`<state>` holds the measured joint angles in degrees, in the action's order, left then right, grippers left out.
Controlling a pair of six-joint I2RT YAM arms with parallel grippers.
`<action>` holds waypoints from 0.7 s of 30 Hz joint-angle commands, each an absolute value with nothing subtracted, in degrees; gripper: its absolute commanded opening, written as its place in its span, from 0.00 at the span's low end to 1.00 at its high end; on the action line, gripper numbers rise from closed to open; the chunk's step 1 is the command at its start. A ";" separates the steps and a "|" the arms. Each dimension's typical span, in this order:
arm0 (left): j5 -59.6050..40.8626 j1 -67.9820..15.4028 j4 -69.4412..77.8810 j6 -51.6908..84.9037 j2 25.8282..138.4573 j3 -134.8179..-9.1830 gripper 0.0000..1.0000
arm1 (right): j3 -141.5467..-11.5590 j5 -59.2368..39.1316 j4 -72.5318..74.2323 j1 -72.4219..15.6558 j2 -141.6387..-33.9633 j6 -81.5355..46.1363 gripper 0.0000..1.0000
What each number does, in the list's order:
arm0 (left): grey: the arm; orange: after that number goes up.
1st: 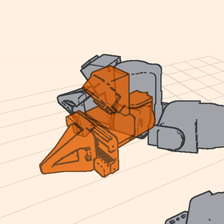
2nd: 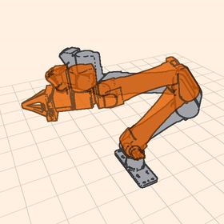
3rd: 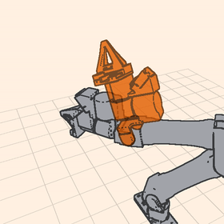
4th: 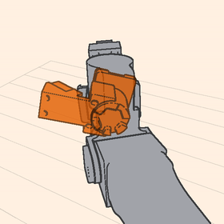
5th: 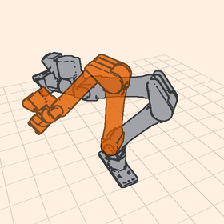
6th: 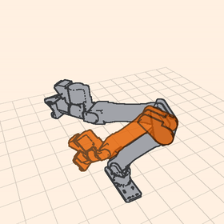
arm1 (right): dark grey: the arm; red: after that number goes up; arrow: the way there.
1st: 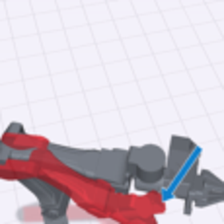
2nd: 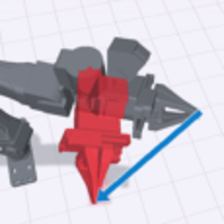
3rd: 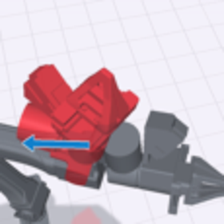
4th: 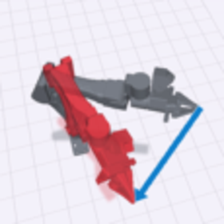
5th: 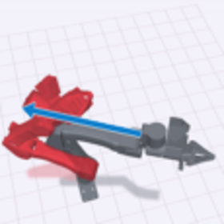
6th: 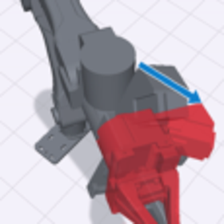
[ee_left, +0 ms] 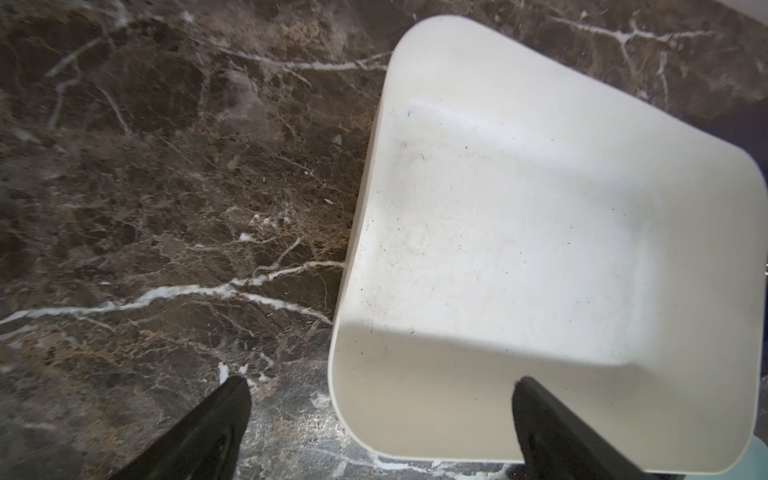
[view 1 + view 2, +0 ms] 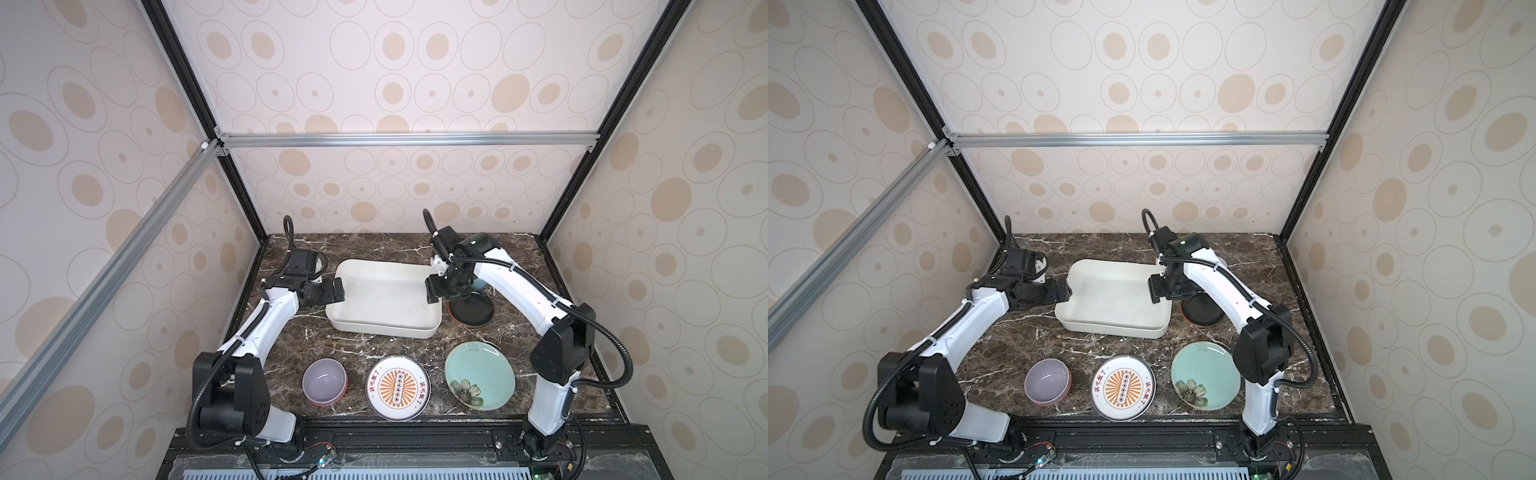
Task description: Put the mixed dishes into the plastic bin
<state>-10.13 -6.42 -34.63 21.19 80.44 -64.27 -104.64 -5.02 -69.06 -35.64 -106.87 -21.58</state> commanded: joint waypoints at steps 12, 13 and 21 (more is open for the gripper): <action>-10.06 -5.16 -38.60 23.03 62.03 -54.29 0.99 | -95.08 -1.02 -64.43 -42.51 -103.47 -27.57 0.65; -10.67 -5.18 -38.37 22.99 62.13 -54.74 0.99 | -94.69 -0.89 -64.85 -41.52 -102.99 -27.28 0.65; -16.48 -6.64 -30.45 24.66 69.04 -62.14 0.99 | -89.40 -1.47 -63.48 -31.09 -95.97 -26.03 0.69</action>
